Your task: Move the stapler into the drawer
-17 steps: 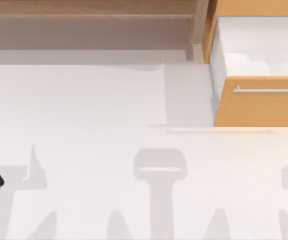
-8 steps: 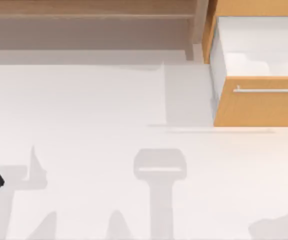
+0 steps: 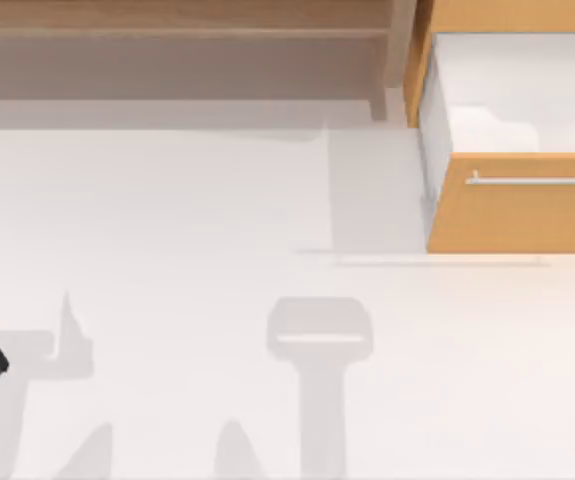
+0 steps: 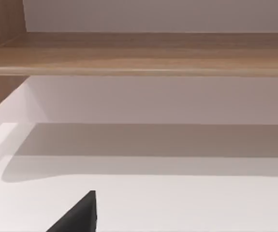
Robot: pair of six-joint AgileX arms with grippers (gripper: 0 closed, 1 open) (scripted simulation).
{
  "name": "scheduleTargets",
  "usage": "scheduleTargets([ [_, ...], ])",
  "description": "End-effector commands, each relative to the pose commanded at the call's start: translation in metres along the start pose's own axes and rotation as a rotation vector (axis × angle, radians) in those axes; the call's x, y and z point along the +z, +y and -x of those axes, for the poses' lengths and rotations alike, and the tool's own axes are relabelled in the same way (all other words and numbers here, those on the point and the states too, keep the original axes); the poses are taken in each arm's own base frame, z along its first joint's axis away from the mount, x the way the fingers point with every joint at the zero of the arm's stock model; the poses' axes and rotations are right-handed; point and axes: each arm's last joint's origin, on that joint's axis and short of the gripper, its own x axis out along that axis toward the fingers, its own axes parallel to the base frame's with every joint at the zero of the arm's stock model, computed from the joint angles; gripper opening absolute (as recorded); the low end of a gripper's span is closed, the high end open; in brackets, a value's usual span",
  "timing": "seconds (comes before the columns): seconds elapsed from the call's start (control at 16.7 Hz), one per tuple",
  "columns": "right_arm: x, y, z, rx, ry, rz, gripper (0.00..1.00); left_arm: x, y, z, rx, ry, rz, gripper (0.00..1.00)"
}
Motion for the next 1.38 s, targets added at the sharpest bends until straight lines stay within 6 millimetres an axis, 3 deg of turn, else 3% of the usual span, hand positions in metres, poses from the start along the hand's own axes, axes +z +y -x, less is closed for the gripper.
scheduleTargets([
  [0.18,0.007,-0.011,-0.006,0.015,0.087,-0.030,1.00,0.000,0.000,0.000,0.000,0.000,0.000,1.00],
  [0.54,0.007,-0.011,-0.008,0.016,0.092,-0.030,1.00,0.000,0.000,0.000,0.000,0.000,0.000,1.00],
  [1.02,0.004,-0.011,-0.055,0.016,0.092,-0.032,1.00,0.000,0.000,0.000,0.000,0.000,0.000,1.00],
  [1.26,0.003,-0.011,-0.057,0.016,0.094,-0.033,1.00,0.000,0.000,0.000,0.000,0.000,0.000,1.00],
  [1.38,0.003,-0.011,-0.057,0.016,0.094,-0.033,0.85,0.000,0.000,0.000,0.000,0.000,0.000,1.00],
])
